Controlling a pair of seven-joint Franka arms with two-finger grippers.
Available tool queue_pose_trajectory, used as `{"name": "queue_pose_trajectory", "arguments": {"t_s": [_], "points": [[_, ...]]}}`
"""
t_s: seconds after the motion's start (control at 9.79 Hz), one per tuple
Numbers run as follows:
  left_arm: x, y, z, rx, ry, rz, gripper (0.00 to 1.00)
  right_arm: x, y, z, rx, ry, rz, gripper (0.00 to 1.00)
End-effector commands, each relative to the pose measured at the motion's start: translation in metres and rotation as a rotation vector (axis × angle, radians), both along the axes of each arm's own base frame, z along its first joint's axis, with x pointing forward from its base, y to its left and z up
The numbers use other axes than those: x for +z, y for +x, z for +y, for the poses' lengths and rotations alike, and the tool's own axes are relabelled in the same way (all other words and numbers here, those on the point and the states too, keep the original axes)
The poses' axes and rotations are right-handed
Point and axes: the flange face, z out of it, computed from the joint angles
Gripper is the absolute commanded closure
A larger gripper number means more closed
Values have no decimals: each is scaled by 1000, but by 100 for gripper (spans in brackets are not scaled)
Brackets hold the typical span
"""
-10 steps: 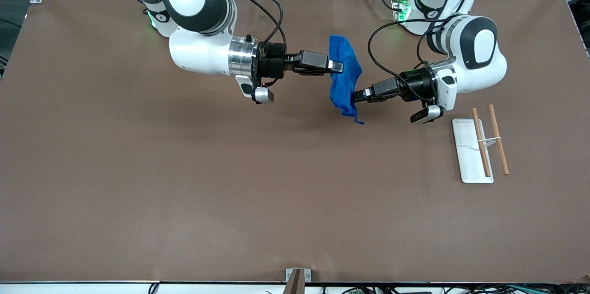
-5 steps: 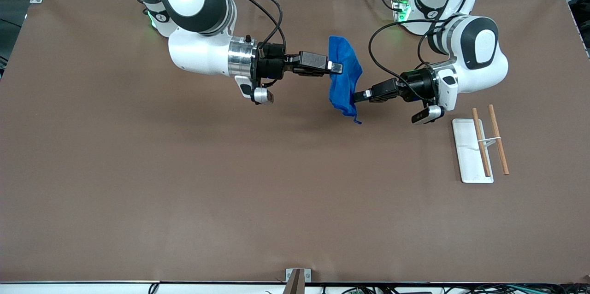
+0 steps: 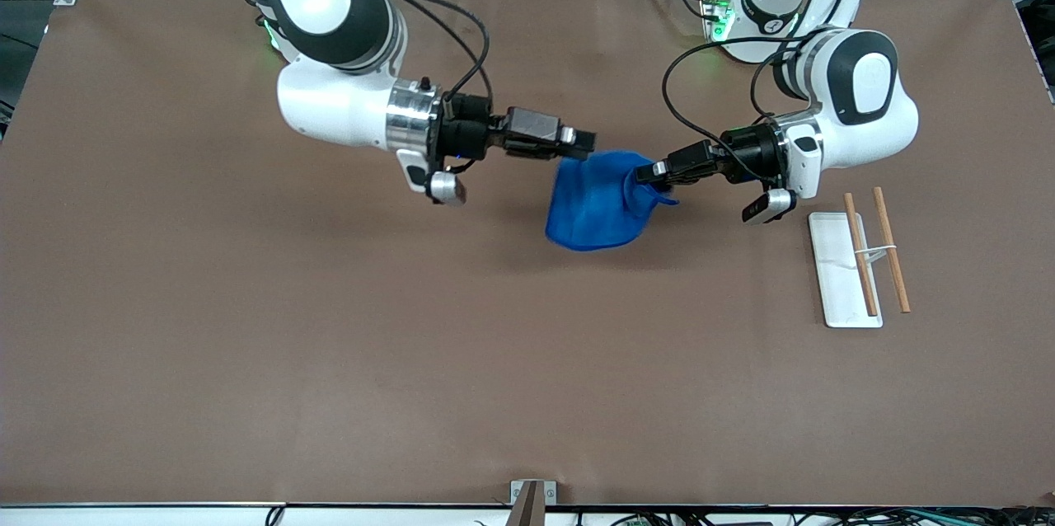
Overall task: Right arm passes towel to left arm to hang
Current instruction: 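Open the right gripper and withdraw it while the left gripper holds towel, then carry the towel with the left gripper over the dowel rack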
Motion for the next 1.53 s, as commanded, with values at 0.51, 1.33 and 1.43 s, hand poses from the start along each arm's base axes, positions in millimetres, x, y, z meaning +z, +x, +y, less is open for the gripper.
{"name": "queue_pose_trajectory", "arguments": {"t_s": [0.51, 1.33, 1.43], "points": [[23, 35, 116, -92, 439, -61, 100, -29, 78, -159, 65, -737, -83, 0], [32, 31, 416, 61, 982, -101, 100, 69, 45, -468, -27, -1414, 85, 0], [20, 27, 437, 64, 1012, -111, 100, 92, 28, -475, -16, -1414, 97, 0]]}}
